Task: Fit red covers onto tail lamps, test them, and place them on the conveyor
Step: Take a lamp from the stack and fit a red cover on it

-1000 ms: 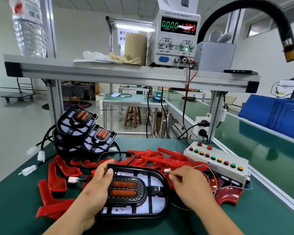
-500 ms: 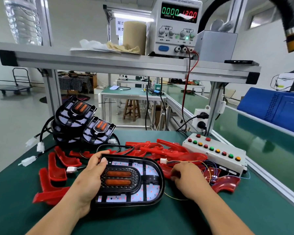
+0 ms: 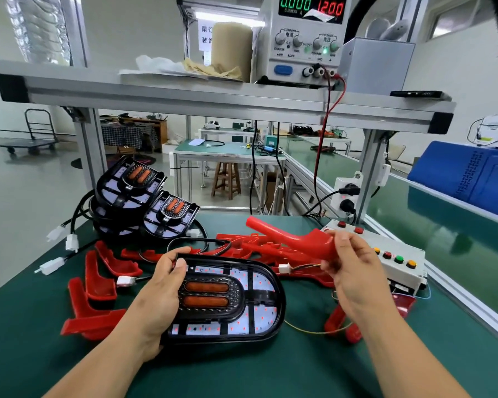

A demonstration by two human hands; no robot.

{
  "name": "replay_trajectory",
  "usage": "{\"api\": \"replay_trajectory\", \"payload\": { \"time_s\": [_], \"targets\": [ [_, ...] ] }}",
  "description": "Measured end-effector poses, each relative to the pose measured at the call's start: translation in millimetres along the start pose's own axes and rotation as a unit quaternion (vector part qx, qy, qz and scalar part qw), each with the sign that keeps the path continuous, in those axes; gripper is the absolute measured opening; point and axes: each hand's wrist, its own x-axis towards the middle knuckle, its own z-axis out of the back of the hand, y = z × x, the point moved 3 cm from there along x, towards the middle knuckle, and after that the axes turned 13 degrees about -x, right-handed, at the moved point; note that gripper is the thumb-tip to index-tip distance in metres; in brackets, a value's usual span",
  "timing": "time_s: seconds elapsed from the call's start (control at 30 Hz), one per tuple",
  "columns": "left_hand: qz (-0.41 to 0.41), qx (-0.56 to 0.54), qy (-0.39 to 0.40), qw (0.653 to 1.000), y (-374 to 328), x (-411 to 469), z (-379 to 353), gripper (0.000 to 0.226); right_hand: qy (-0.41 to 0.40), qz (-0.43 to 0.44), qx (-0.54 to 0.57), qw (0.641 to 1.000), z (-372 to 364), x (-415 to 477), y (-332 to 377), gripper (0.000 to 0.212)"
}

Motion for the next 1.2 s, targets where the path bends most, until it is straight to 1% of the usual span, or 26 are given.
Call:
{"api": "replay_trajectory", "payload": {
  "time_s": [0.03,0.07,0.1,0.2,0.23,0.3,0.53,0.63,0.77,0.93,1.03,1.1,1.13,1.17,1.2],
  "targets": [
    [-0.002,0.003,-0.002,1.000,0.1,0.1,-0.3,0.028,0.033,-0.041,0.065,0.997,-3.9,-1.7,0.9,0.021],
    [-0.004,0.006,-0.003,1.000,0.3,0.2,-0.7,0.028,0.070,-0.075,0.079,0.992,-8.5,-5.1,0.4,0.021],
    [-0.008,0.009,-0.004,1.000,0.8,0.1,-1.4,0.029,0.105,-0.105,0.051,0.988,-14.2,-10.2,-2.0,0.022],
    [-0.017,0.007,-0.009,1.000,2.6,0.4,-3.5,0.030,0.187,-0.165,-0.115,0.961,-30.3,-26.6,-15.6,0.027],
    [-0.016,-0.004,-0.011,1.000,2.6,0.3,-4.5,0.030,0.214,-0.166,-0.156,0.950,-34.9,-31.4,-17.8,0.028],
    [-0.010,-0.024,-0.016,1.000,2.4,0.6,-5.0,0.028,0.247,-0.153,-0.199,0.936,-39.7,-36.2,-19.6,0.029],
    [-0.011,-0.046,-0.040,0.998,3.6,2.2,-4.1,0.027,0.242,-0.140,-0.271,0.921,-37.4,-38.9,-12.1,0.029],
    [-0.016,-0.037,-0.044,0.998,3.4,1.9,-5.0,0.029,0.221,-0.123,-0.302,0.919,-42.2,-41.7,-16.3,0.028],
    [-0.020,-0.026,-0.043,0.999,2.9,0.6,-6.5,0.029,0.196,-0.115,-0.316,0.921,-46.7,-45.0,-22.5,0.032],
    [-0.031,-0.025,-0.032,0.999,1.1,-1.7,-8.0,0.029,0.154,-0.087,-0.356,0.918,-46.6,-46.7,-23.1,0.028],
    [-0.037,-0.032,-0.030,0.998,-0.2,-2.8,-9.8,0.029,0.129,-0.052,-0.410,0.901,-43.8,-45.2,-23.7,0.036],
    [-0.040,-0.038,-0.032,0.998,-1.7,-3.5,-11.1,0.029,0.119,-0.047,-0.451,0.883,-40.7,-43.4,-26.6,0.043],
    [-0.042,-0.045,-0.034,0.998,-2.9,-4.2,-11.4,0.029,0.116,-0.055,-0.458,0.880,-40.3,-42.7,-27.6,0.046],
    [-0.046,-0.053,-0.035,0.997,-4.2,-4.7,-11.6,0.029,0.116,-0.076,-0.442,0.886,-40.6,-43.0,-27.6,0.050],
    [-0.052,-0.059,-0.036,0.996,-5.9,-5.0,-11.9,0.029,0.121,-0.111,-0.402,0.901,-41.8,-43.9,-27.5,0.056]
  ]
}}
